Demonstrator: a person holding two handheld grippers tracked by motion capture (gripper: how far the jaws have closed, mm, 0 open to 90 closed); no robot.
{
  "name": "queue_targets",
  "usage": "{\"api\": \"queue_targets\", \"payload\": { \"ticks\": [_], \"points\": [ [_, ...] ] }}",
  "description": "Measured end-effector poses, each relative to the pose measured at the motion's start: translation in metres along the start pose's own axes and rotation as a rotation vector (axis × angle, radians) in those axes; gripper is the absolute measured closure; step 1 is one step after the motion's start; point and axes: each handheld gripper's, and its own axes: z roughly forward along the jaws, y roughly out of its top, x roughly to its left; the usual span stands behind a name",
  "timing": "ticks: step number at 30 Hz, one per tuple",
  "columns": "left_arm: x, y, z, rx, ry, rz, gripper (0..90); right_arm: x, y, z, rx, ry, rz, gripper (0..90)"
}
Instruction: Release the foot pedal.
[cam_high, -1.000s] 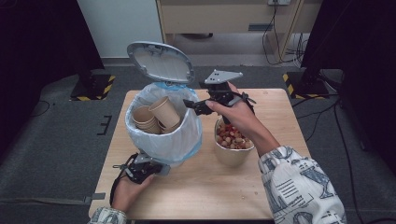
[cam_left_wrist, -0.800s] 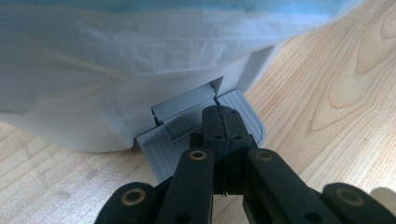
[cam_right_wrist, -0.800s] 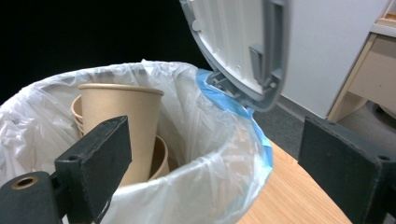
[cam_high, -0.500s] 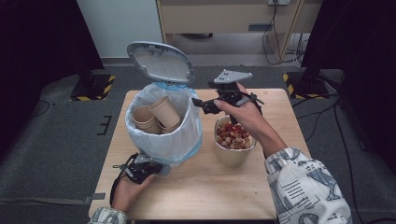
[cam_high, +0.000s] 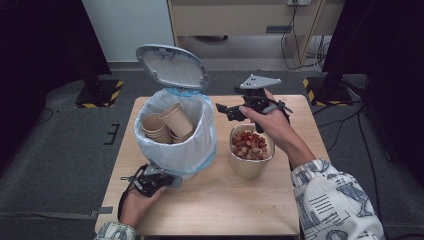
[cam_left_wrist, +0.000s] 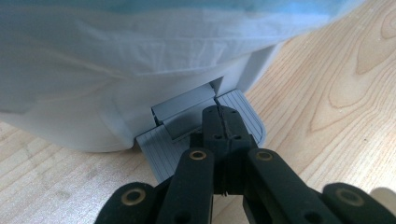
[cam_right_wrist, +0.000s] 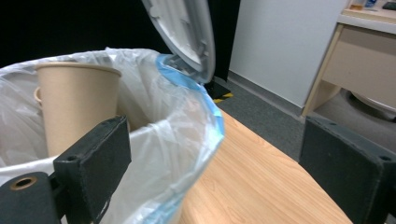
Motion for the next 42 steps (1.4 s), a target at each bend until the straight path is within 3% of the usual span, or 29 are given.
{"api": "queue_targets", "payload": {
  "ticks": [18, 39, 42],
  "points": [
    [0.0, 0.0, 0.0, 0.003, 0.001, 0.004, 90.0, -0.023, -0.015, -0.021, 0.005, -0.074, 0.03, 9.3],
    [0.0, 0.0, 0.0, 0.001, -0.001, 0.005, 90.0, -0.038, -0.028, -0.035, 0.011, -0.117, 0.052, 9.1],
    [-0.001, 0.0, -0.001, 0.003, 0.01, 0.021, 90.0, -0.04, -0.029, -0.038, 0.012, -0.122, 0.054, 9.1]
  ]
}}
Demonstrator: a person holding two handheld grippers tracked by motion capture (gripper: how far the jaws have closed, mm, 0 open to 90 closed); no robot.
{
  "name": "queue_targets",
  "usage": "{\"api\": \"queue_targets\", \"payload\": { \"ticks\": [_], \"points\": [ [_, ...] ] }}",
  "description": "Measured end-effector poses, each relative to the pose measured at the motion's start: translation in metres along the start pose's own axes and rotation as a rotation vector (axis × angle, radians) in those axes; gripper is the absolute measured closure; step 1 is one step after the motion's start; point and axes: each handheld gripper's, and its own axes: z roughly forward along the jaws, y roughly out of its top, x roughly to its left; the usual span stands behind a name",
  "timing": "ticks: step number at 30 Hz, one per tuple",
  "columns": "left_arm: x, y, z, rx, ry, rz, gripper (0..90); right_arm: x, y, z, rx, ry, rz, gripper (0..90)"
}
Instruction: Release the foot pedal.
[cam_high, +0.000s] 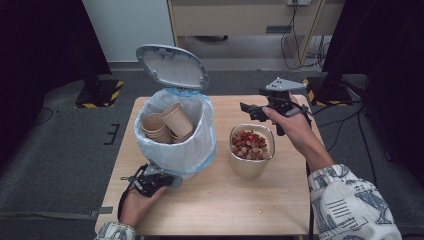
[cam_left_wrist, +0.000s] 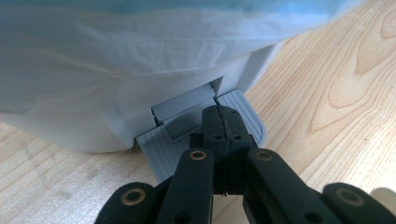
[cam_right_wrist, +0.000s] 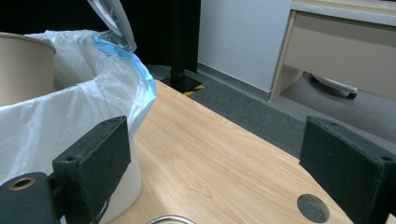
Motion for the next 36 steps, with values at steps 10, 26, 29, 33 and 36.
{"api": "queue_targets", "payload": {
  "ticks": [10, 26, 29, 33, 36],
  "points": [
    [0.014, -0.017, -0.04, -0.06, 0.181, -0.118, 55.5, -0.02, -0.011, -0.02, -0.008, -0.047, 0.023, 9.1],
    [0.048, -0.035, -0.048, -0.047, 0.314, -0.279, 12.6, -0.049, -0.045, -0.055, 0.012, -0.166, 0.083, 7.9],
    [0.053, -0.039, -0.045, -0.034, 0.308, -0.281, 10.2, -0.056, -0.059, -0.062, 0.025, -0.205, 0.108, 7.9],
    [0.056, -0.04, -0.041, -0.02, 0.303, -0.273, 9.4, -0.061, -0.075, -0.066, 0.045, -0.232, 0.124, 7.9],
    [0.055, -0.04, -0.039, -0.013, 0.3, -0.265, 9.4, -0.061, -0.084, -0.069, 0.057, -0.242, 0.13, 7.9]
  ]
}}
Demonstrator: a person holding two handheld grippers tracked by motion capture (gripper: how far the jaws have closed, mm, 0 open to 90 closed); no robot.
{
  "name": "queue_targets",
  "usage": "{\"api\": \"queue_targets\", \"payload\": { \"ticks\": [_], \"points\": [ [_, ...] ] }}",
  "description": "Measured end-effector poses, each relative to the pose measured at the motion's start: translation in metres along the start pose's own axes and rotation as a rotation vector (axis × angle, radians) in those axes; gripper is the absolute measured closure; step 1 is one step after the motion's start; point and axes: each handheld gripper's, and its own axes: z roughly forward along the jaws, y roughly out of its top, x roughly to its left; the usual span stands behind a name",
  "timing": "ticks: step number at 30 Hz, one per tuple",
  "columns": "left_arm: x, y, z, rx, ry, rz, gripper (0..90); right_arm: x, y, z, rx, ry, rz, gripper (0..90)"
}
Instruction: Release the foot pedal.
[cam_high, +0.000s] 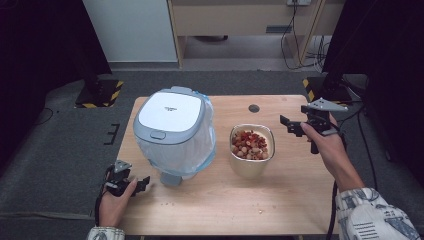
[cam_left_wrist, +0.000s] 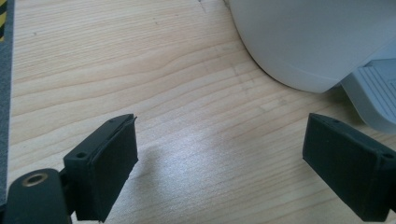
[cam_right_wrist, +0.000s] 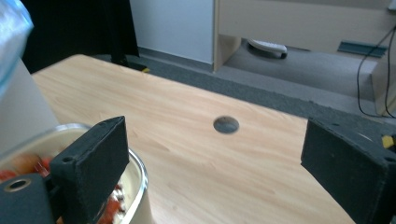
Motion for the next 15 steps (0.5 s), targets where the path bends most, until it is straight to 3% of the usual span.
{"api": "queue_targets", "payload": {
  "ticks": [15],
  "points": [
    [-0.001, -0.003, 0.008, 0.042, 0.017, 0.045, 9.8, -0.011, -0.07, -0.002, 0.088, -0.042, 0.053, 8.3]
  ]
}}
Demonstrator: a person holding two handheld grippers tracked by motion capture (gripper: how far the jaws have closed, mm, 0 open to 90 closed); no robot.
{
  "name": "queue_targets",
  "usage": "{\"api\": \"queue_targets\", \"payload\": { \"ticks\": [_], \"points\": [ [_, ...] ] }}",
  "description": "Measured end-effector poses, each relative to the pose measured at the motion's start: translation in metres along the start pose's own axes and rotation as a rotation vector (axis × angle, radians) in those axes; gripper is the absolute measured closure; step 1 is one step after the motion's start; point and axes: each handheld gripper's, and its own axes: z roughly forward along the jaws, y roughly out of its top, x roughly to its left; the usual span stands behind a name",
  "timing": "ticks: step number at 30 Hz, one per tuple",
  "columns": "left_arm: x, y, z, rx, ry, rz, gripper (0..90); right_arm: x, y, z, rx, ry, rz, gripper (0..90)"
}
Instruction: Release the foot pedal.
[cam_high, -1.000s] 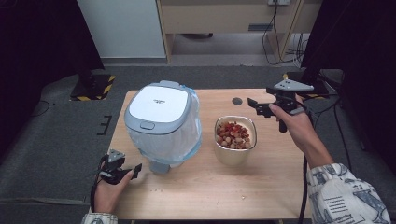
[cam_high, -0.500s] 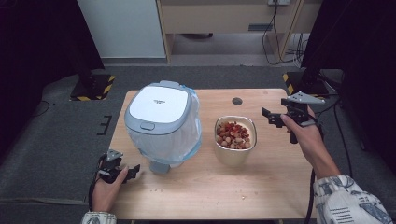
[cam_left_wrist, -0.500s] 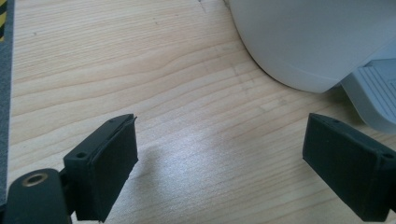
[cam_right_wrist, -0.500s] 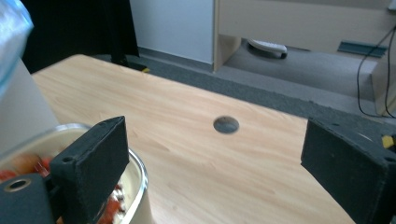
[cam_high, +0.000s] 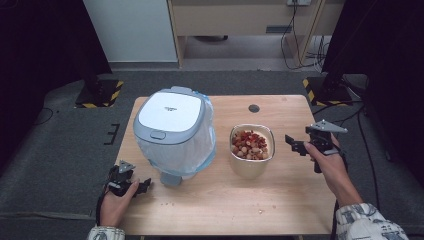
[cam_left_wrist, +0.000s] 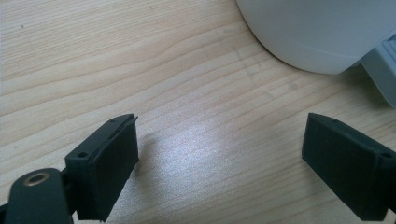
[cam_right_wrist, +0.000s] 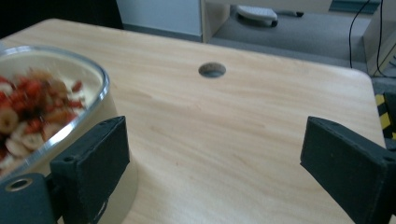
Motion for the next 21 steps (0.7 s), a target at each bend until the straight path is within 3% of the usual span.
{"api": "queue_targets", "payload": {
  "ticks": [5, 14, 21],
  "points": [
    [-0.001, 0.0, 0.002, 0.012, 0.006, 0.02, 9.9, 0.0, -0.014, 0.005, 0.029, -0.006, 0.008, 8.4],
    [-0.001, -0.001, 0.003, 0.005, 0.003, 0.024, 9.2, -0.008, -0.027, 0.013, 0.071, -0.058, 0.04, 8.9],
    [-0.001, -0.001, 0.004, -0.003, -0.003, 0.026, 8.8, -0.006, -0.042, 0.017, 0.105, -0.068, 0.057, 8.9]
  ]
}}
